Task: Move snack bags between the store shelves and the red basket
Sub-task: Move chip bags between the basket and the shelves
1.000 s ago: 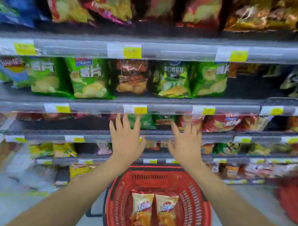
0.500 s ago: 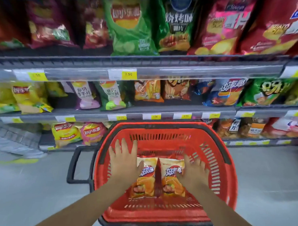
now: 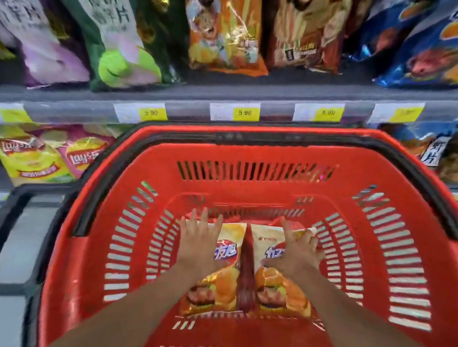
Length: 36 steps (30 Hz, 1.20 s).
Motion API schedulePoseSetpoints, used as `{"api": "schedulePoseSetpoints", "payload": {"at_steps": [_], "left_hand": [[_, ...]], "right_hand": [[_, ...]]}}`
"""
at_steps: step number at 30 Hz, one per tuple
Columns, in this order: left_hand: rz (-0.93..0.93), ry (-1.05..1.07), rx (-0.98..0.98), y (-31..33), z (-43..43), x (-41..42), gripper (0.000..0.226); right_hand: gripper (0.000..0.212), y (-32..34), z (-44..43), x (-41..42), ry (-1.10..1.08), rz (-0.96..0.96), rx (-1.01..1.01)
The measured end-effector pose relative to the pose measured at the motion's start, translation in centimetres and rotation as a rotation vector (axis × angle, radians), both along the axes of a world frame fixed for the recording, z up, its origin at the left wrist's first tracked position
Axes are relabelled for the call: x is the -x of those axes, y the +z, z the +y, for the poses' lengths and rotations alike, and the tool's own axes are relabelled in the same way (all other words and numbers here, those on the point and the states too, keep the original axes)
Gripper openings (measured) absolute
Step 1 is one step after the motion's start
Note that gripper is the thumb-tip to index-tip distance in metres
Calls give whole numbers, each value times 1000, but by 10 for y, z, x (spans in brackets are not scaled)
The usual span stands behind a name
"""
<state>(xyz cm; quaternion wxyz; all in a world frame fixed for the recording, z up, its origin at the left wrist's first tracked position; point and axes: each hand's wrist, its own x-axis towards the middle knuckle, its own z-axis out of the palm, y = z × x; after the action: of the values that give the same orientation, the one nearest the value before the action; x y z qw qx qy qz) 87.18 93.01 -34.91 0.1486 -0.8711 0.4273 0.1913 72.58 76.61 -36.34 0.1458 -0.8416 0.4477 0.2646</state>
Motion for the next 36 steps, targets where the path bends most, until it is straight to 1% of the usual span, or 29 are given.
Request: {"api": "schedulePoseSetpoints", "payload": {"at_steps": [3,5,6,8,10,12,14,17,21,25,27,29,31,33,36], "left_hand": [[52,-60,-93,-30,-1,-12,125],[95,-68,-140,-37,-1,-18,127],[98,-96,-136,-35,-1,-19,124],[83,-185,-87,-25,-5,-16,108],[65,-217,-26,-5,-10,-12,96],[32,-222,28,26,-11,-10,90],[-17,-245,70,67,-10,-14,89],[-55,-245,123,150,-7,-24,90],[-95,-251,311,273,5,-37,91],[-225,-324,423,397,20,-49,92],[-245,-336,438,462,27,-50,93],[-299,-328,499,521,35,-51,95],[-404,-370,554,581,45,-50,97],[-426,-369,563,637,56,-50,98],[-536,-375,603,714,75,-47,97]], "right_hand": [[119,-26,-4,0,-14,22,-35],[103,-34,-7,2,-9,-12,-9],[92,-37,-9,2,3,-46,-2],[74,-34,-14,0,28,-101,-26],[66,-19,-16,-1,27,-152,-37],[64,10,-15,-2,12,-214,-19],[62,53,-14,-4,11,-255,6],[65,135,-15,-9,54,-298,76],[65,266,-15,-13,59,-421,123],[67,403,-8,-17,94,-521,190],[68,472,0,-18,78,-551,210],[65,534,9,-18,81,-587,259],[62,589,17,-18,77,-637,307],[63,641,27,-17,59,-709,318],[60,712,42,-12,88,-770,402]]}}
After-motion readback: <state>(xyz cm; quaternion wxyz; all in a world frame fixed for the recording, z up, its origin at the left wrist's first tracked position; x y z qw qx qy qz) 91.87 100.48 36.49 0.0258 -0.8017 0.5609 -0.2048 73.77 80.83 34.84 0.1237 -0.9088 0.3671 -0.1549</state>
